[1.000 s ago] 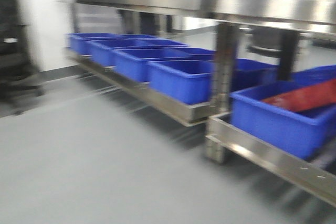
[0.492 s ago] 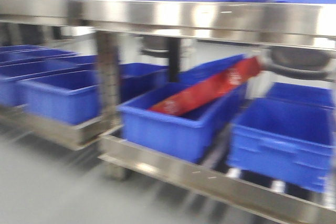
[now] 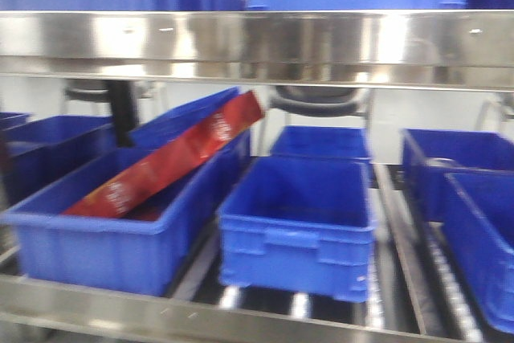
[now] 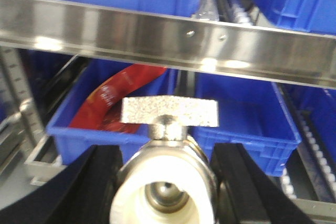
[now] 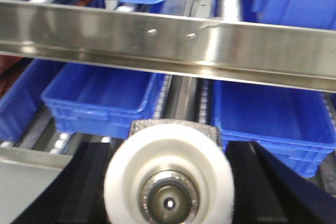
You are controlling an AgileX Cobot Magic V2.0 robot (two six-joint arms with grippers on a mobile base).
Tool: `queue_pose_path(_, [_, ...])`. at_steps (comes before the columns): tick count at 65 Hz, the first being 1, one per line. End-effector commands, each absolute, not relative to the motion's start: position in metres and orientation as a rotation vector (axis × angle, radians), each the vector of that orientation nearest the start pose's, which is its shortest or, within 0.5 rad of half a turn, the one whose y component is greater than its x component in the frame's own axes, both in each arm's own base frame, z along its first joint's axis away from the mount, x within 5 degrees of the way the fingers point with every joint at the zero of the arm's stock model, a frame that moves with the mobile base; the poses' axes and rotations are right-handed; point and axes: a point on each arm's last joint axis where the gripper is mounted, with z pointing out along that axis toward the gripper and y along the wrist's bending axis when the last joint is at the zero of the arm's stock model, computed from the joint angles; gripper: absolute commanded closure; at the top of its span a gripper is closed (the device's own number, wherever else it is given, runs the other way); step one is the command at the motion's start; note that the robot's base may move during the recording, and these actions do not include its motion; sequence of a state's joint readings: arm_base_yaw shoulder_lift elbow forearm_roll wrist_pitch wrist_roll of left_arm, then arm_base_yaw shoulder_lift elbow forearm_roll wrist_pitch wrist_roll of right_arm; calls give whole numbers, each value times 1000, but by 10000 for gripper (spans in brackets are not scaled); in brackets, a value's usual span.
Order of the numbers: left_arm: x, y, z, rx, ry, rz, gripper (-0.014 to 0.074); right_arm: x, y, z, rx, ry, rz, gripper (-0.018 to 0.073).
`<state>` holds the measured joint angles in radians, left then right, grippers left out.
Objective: Place valve from conveyor to right shelf box
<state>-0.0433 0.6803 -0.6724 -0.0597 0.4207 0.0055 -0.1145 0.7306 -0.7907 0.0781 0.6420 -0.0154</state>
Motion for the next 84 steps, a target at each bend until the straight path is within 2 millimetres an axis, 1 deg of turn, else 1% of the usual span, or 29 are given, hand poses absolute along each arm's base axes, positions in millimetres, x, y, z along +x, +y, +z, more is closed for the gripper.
queue_pose_path(1, [138,-9,349,10,1849,-94,708,139,-13,366,136,1964,-9,721])
queue_pose_path(84, [138,-9,350,10,1847,-94,708,139,-13,366,136,1964,-9,721])
